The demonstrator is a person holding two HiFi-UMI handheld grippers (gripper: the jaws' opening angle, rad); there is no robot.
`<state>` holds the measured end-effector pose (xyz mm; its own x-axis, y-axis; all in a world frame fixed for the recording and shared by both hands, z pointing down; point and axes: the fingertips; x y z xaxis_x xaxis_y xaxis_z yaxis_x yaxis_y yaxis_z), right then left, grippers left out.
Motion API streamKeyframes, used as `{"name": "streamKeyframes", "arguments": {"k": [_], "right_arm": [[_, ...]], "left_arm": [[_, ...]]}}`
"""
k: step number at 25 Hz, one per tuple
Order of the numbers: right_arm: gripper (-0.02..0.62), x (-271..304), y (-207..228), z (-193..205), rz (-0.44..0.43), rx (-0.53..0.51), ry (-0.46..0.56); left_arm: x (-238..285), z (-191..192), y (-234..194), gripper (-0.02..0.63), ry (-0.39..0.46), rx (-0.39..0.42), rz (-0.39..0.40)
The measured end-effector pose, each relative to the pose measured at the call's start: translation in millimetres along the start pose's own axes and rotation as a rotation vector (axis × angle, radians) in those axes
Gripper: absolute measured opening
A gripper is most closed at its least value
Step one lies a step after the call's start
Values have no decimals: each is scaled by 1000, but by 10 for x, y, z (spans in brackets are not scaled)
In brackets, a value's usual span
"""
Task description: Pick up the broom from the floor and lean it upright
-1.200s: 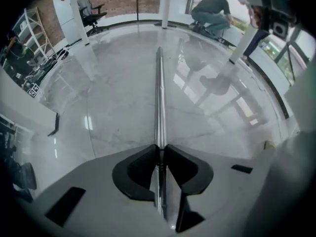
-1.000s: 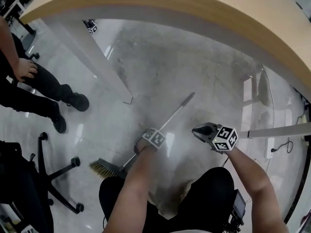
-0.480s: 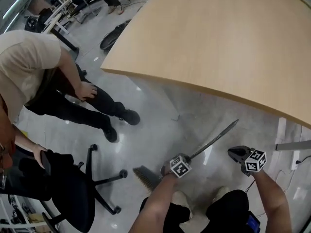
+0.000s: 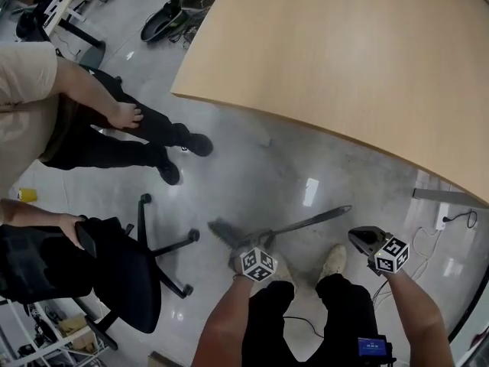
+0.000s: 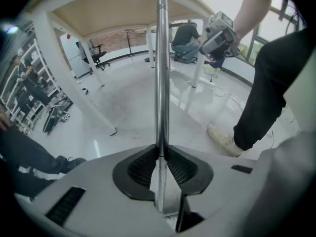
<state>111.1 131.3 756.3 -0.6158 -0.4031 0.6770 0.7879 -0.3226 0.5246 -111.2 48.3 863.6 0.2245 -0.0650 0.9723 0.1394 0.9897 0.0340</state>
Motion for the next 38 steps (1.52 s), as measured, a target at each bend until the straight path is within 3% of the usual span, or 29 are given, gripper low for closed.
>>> {"name": "streamKeyframes", "arguments": {"k": [3,9,12,14,18,26,38], "right_arm": [[15,-201,-281,-88,-32,5,-15],[15,-497,-562,-757,-152,-45,-13],[15,-591,-684,-1030,-192,-87,-16],[15,-670,-728,-1142,-208,-97,-14],[15,-736,-674,-1281,-211,-94,-8],[15,-874,-538,-1139,-193,-56,-26],[15,-950,-394,-1104,-182,-18,-27]], "left_arm": [[-274,80,-134,75,18,-127,-24],[-635,-59,-856,75,83,-578,-99],[-689,-196,-1006,75,118,-716,-122],[-713,-369,-978,75,132,-733,-121],[-659,-706,-932,75,154,-691,-123],[-643,-1206,-1063,75,199,-647,-139],[-581,-1477,-1179,77,204,-602,-140]]}}
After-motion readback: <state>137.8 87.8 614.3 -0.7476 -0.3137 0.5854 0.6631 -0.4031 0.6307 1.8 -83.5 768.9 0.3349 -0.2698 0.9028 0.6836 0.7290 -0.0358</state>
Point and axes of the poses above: the fingertips, and each gripper's own axes: x forward along the fingers, y to its right, z out of its underside, and after that the axes turned 14 degrees about -y, right-handed
